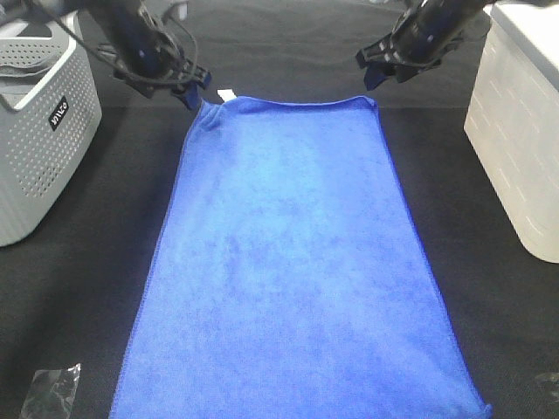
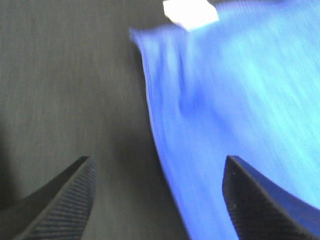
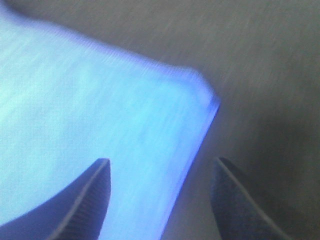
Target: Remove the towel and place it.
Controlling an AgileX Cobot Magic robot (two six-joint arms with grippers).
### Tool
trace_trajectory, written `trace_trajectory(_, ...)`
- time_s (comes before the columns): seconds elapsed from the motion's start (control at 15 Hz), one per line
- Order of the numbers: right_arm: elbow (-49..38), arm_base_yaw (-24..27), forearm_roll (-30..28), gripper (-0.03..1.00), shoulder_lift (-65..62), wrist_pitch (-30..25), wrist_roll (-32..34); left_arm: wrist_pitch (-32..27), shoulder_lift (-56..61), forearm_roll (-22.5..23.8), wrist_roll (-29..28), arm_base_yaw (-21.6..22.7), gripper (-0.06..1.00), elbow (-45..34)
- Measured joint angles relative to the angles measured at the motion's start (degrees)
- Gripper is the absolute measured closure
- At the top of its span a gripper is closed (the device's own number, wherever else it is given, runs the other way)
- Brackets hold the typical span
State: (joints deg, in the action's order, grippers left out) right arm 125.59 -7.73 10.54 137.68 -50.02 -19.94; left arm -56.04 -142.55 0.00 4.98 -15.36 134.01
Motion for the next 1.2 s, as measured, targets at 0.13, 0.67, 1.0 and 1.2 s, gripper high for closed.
trace_trajectory(0.13, 0.0, 0.0, -0.11, 0.37, -3.9, -10.83, 2.46, -8.08, 3.5, -0.63, -1.78, 0.0, 0.26, 1.32)
trace_trajectory(0.67, 0.0, 0.0, -7.51, 0.37, -16.67, -19.77, 14.95, -13.46, 13.98, -0.63, -7.1, 4.98, 0.26, 3.09)
trace_trajectory(1.0, 0.11, 4.64, -9.45, 0.37, -25.04, -19.88, 16.21, -13.52, 25.32, 0.0, -7.51, 17.3, 0.26, -7.39)
trace_trajectory(1.2, -0.74, 8.31, -7.39, 0.37, -27.27, -19.88, 16.21, -13.64, 32.2, 0.46, -6.02, 21.94, 0.26, -15.93)
